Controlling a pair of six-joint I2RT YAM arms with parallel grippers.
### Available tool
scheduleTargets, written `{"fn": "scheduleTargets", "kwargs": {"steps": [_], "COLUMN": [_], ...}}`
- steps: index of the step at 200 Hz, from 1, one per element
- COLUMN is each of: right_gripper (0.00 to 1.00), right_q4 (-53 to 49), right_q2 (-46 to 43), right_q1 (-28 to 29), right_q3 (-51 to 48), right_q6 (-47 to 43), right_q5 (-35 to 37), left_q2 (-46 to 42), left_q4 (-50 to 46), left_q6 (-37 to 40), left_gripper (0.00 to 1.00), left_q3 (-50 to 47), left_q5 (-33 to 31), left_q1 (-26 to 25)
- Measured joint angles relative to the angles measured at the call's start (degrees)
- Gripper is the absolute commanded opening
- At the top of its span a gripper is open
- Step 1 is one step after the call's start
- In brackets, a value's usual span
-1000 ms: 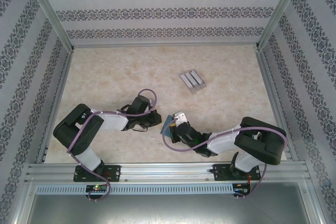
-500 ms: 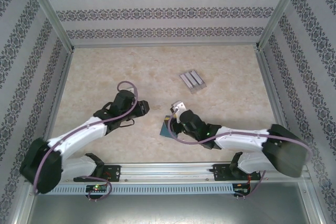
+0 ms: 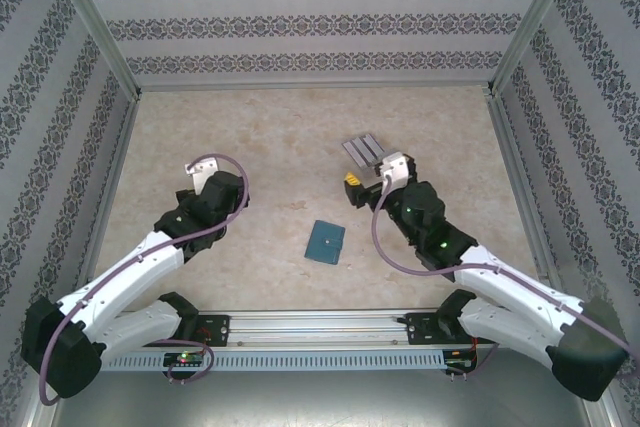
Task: Put the credit cards into the card holder
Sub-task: Close the button on the card holder, then reset both arms
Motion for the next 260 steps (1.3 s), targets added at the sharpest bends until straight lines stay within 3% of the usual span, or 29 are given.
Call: {"fn": "scheduleTargets", "kwargs": {"steps": [36, 57, 87, 119, 152, 184, 207, 240, 260], "right_gripper": [0.98, 0.98, 0.98, 0.98, 0.98, 0.98, 0.98, 0.98, 0.98], "right_q4": [3.1, 5.4, 4.7, 11.8, 19.2, 26.8, 35.5, 34.8, 34.3], "right_q2": [-5.5, -3.1, 2.9, 8.7, 19.6, 25.1, 34.1, 36.3, 36.2], "right_q1": [-9.8, -19.0, -27.0, -29.0, -35.5, -38.1, -40.1, -40.2, -40.1], "right_q3": [-6.9, -11.2, -11.7, -12.0, -13.6, -13.4, -13.0, -11.6, -9.4], "right_q6": [-1.6, -0.3, 2.2, 2.0, 2.4, 2.0, 2.5, 3.3, 3.3], "right_q5": [-3.7, -6.7, -8.0, -8.7, -13.6, -16.9, -17.8, -17.5, -17.3], "left_q2": [-4.4, -5.9, 1.4, 8.8, 15.0, 20.6, 25.5, 30.9, 33.2], "left_q4": [14.7, 28.1, 42.8, 50.9, 56.8, 60.7, 67.0, 73.6, 70.5], "left_q6": [12.8, 22.2, 30.5, 31.3, 29.9, 29.6, 29.1, 28.9, 28.9], "left_gripper": [1.0, 1.0, 1.0, 0.99, 1.0, 0.99, 1.0, 0.99, 1.0], "left_q3": [-14.8, -19.6, -21.6, -22.6, -22.6, -20.5, -20.2, -20.4, -17.5], "left_q5": [-0.3, -0.1, 0.7, 5.9, 11.7, 14.9, 17.2, 20.1, 23.8], "left_q1": [0.0, 0.2, 5.7, 14.1, 19.9, 23.0, 26.1, 27.4, 28.5]}}
